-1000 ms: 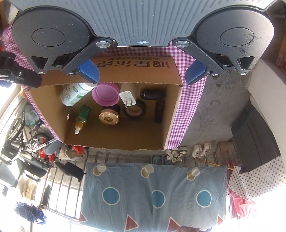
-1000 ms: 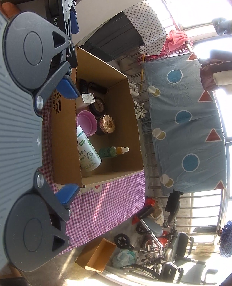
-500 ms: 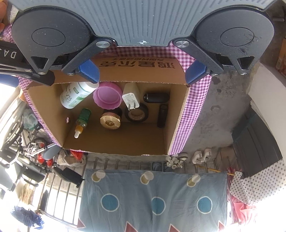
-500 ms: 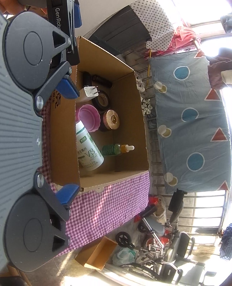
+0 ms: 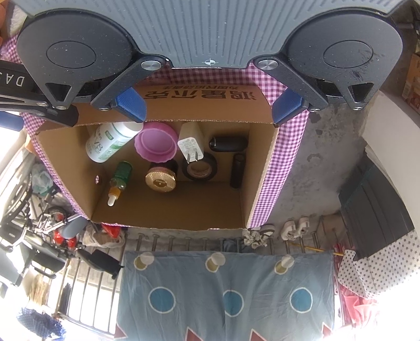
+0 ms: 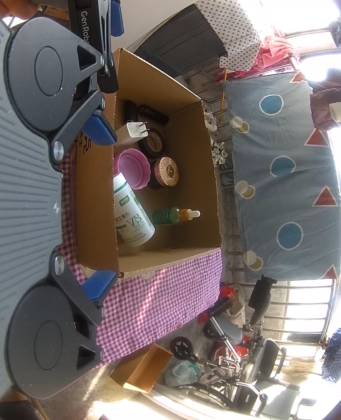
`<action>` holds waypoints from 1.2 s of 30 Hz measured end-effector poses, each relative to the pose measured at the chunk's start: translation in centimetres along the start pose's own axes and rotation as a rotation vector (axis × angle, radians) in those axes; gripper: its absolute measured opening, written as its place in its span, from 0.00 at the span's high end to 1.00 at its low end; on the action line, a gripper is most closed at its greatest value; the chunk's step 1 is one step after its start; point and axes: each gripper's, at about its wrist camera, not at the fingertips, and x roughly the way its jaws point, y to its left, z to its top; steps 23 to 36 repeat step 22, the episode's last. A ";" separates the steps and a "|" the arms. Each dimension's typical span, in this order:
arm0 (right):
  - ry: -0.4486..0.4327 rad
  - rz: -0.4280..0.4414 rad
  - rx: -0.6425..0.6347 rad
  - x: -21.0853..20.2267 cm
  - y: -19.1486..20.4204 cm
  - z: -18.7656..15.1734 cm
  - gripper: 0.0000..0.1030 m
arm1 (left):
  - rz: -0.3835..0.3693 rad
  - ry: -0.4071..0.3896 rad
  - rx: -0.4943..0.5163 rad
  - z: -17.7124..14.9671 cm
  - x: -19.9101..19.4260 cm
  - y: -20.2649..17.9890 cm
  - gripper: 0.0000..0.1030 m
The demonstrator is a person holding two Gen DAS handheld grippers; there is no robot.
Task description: Organize rigid objects
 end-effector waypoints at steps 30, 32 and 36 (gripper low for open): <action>-0.001 -0.003 0.008 -0.4 0.0 -0.1 0.00 | 0.003 -0.007 0.001 -0.1 -0.3 -0.2 0.01; -0.001 -0.003 0.008 -0.4 0.0 -0.1 0.00 | 0.003 -0.007 0.001 -0.1 -0.3 -0.2 0.01; -0.001 -0.003 0.008 -0.4 0.0 -0.1 0.00 | 0.003 -0.007 0.001 -0.1 -0.3 -0.2 0.01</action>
